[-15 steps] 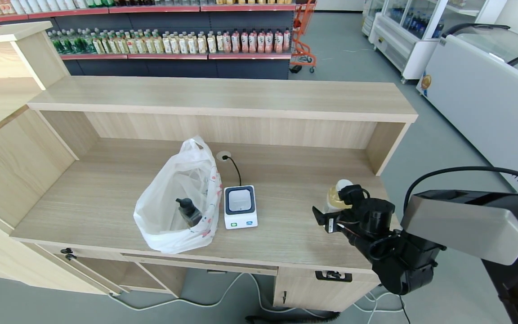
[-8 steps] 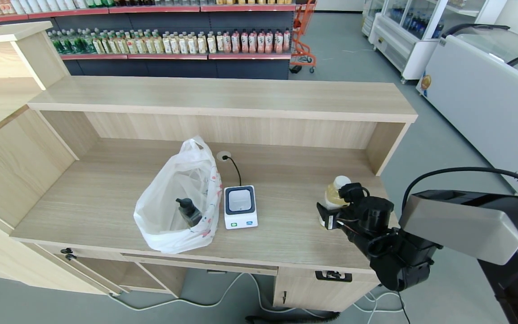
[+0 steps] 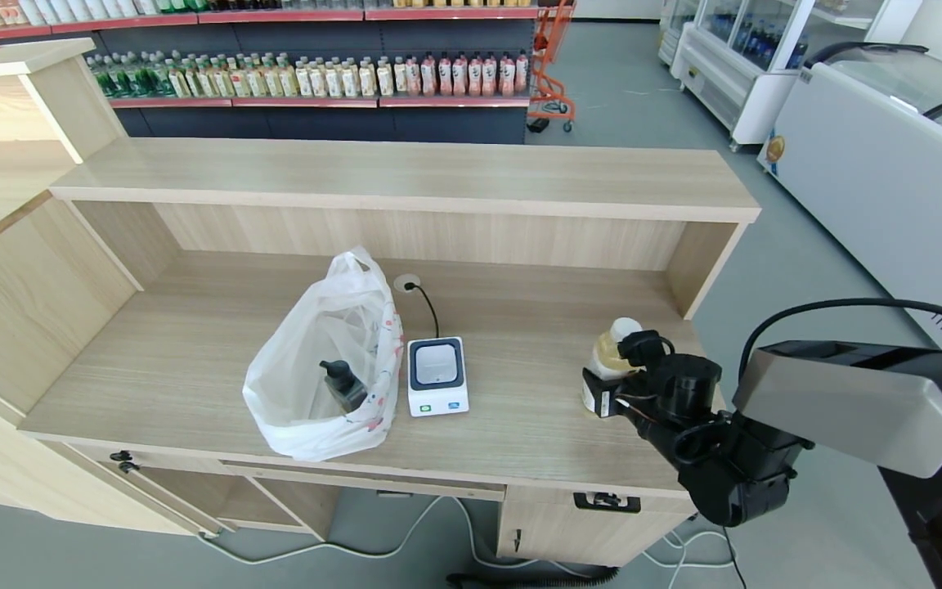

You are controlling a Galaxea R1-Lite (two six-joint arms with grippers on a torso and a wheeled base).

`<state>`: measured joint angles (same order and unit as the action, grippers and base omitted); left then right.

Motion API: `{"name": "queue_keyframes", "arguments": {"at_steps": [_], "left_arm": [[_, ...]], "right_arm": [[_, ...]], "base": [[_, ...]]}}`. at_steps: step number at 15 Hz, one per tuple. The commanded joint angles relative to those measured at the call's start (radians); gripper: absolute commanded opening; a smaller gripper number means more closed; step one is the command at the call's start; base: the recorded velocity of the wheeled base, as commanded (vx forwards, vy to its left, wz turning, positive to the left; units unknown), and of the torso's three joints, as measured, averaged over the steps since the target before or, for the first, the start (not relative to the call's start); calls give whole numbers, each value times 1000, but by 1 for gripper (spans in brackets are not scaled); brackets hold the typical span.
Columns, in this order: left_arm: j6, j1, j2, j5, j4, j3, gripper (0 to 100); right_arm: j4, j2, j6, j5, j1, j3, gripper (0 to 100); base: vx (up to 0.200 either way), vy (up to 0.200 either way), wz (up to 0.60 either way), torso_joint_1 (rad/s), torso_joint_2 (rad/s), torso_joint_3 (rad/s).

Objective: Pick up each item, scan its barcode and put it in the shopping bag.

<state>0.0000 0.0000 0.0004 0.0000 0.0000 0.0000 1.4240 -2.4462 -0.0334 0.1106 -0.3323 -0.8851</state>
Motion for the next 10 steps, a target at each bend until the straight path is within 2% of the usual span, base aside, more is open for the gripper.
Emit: {"name": "queue_keyframes", "arguments": {"at_steps": [1,2,3,4,6,8,9,10], "left_arm": [[0,0,1,0,0,0,100],[0,0,1,0,0,0,100],[0,0,1,0,0,0,100],[0,0,0,0,0,-2,100],[0,0,1,0,0,0,100],[0,0,0,0,0,0,100],[0,0,1,0,0,0,100],[0,0,1,0,0,0,100]], "right_arm": [[-57,207,26,-115,35,97,0],[-139,331,86,-195,44,150,0],[-313,483,155,-269,59,183,0],[-508,618,194,-355,79,161,0],[-757,794,228,-486,98,86,0],[-855,894,280,-600,99,52,0],[-932,981,310,-726,101,26,0],[-976,1033,329,-807,99,9,0]], "base": [[0,0,0,0,0,0],[0,0,0,0,0,0],[0,0,0,0,0,0],[0,0,0,0,0,0],[0,0,0,0,0,0],[0,0,0,0,0,0],[0,0,0,0,0,0],[0,0,0,0,0,0]]}}
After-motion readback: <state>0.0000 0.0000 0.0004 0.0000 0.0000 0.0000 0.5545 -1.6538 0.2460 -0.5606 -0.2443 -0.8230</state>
